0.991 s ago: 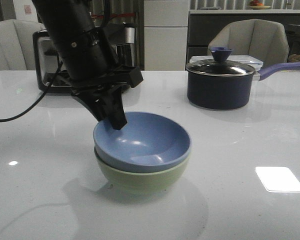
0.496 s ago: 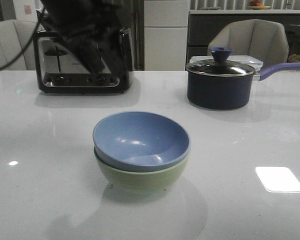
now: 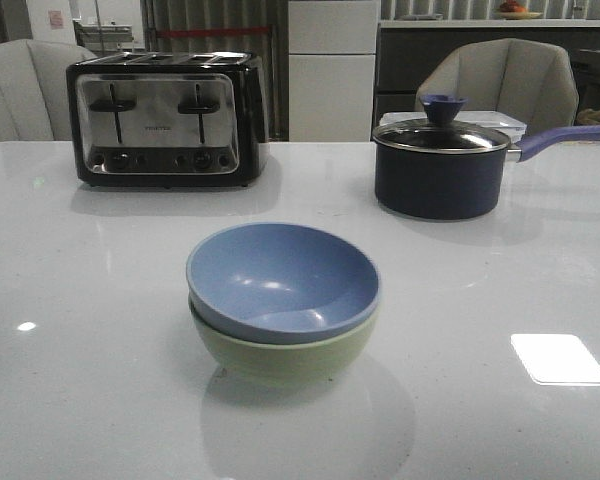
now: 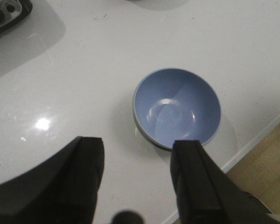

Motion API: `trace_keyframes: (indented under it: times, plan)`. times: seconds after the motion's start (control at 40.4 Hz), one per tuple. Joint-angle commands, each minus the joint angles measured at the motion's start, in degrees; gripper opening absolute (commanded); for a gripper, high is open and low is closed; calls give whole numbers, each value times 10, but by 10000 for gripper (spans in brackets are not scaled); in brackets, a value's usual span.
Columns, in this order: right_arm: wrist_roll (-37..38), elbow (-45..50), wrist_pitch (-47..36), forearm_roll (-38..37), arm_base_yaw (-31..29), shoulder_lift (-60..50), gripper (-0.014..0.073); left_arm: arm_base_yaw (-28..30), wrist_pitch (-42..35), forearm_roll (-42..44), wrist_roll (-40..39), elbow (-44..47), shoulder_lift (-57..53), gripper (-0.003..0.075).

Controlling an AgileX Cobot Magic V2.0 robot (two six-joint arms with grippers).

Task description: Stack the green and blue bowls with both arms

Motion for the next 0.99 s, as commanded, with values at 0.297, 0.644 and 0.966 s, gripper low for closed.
trace_keyframes:
  times: [0.297,0.644,0.966]
  plan:
    - [-1,-16,-38,4,-5,0,448,-4,-110,-1,0,191,-232,404]
    - [-1,-16,-38,-1,-5,0,448,-3,-115,14,-2,241,-274,403]
    - [-1,-16,-38,-15,-5,0,398,-3,-120,61,-66,241,-274,403]
